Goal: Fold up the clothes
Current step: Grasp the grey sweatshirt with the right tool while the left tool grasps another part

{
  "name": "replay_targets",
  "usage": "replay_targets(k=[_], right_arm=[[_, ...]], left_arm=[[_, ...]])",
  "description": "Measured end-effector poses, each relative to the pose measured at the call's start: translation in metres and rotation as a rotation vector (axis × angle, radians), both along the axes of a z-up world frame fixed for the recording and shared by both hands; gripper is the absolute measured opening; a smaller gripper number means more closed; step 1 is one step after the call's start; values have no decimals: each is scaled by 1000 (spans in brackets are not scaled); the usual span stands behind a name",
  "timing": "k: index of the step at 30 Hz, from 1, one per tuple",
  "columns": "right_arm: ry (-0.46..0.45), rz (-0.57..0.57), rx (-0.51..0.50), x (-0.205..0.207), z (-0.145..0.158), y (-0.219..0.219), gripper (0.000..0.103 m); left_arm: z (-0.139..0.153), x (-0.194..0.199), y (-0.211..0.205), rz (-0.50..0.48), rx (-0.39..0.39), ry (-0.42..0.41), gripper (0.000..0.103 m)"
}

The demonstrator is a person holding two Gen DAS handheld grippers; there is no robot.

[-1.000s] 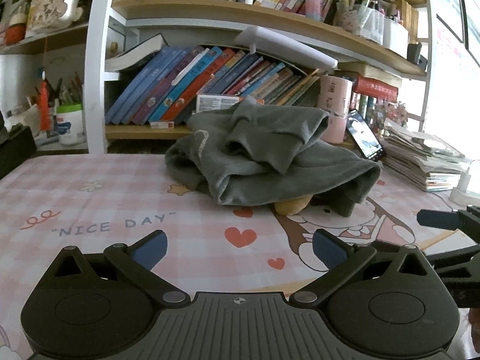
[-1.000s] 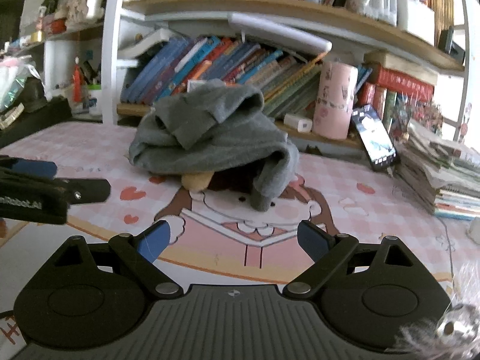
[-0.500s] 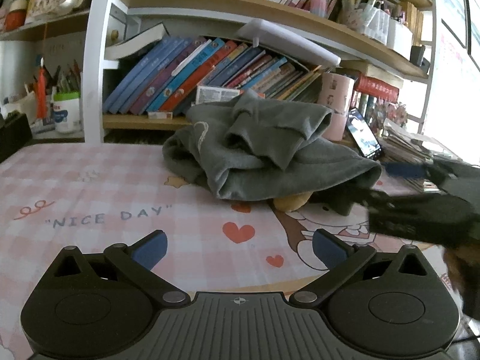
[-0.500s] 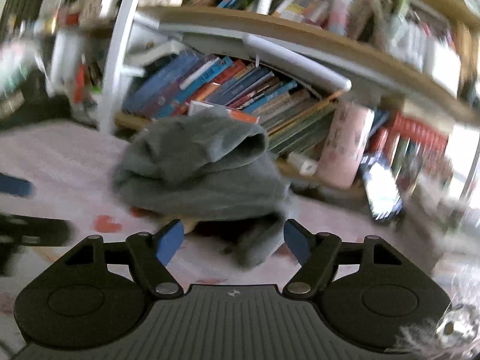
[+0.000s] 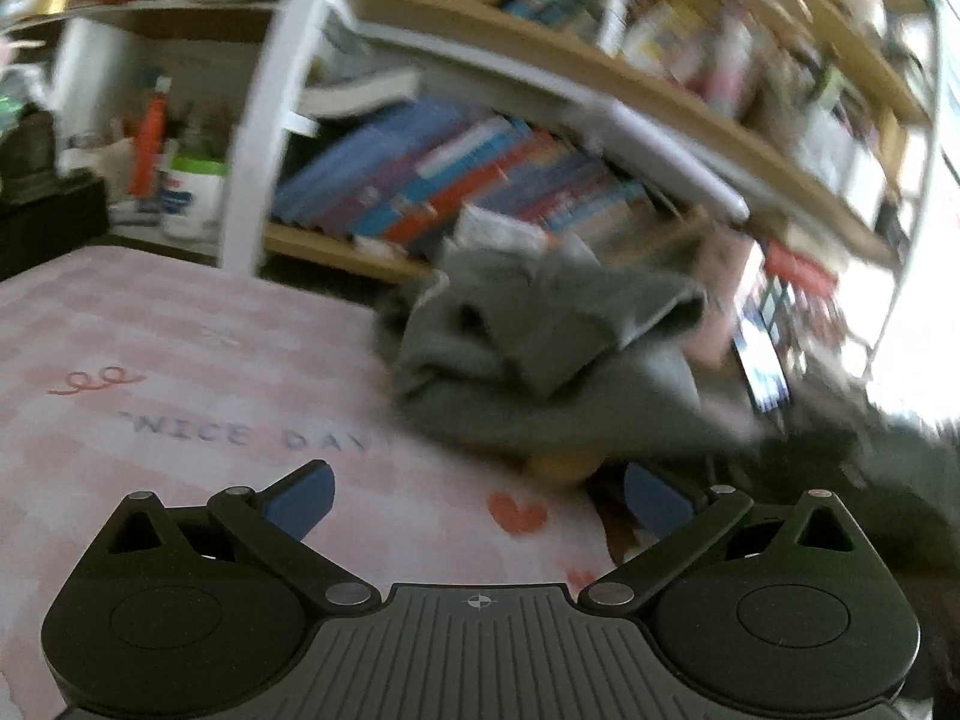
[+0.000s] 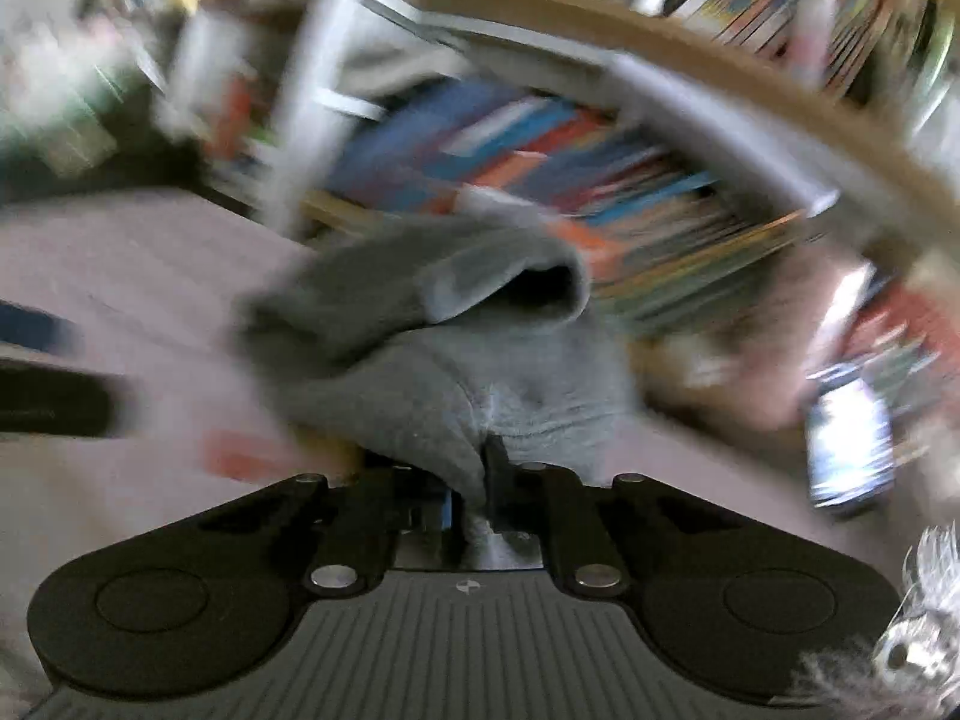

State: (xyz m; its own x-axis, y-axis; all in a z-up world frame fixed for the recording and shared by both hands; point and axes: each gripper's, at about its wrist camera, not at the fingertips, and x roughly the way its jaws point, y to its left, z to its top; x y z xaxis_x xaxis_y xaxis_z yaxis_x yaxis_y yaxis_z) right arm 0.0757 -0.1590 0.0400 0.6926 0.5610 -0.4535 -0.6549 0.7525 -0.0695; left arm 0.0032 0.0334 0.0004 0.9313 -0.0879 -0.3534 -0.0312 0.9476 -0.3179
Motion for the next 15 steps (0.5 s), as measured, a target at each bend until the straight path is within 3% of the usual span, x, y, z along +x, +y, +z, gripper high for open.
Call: replay_targets(k=[3,6,8,15], right_arm=[[199,205,227,-18,9,-6,8],[245,239,240,-30,2,-5,8],[265,236,230,-34,-4,-7,8],[278,191,254,-34,-8,-30,8]], left_arm=[[-1,-4,12,37,-74,-39,103],[-2,-7,24,62,-152,-68,103],[-2,-2,31,77,-179,-41,103],[-10,11,32,84,-167,32,103]])
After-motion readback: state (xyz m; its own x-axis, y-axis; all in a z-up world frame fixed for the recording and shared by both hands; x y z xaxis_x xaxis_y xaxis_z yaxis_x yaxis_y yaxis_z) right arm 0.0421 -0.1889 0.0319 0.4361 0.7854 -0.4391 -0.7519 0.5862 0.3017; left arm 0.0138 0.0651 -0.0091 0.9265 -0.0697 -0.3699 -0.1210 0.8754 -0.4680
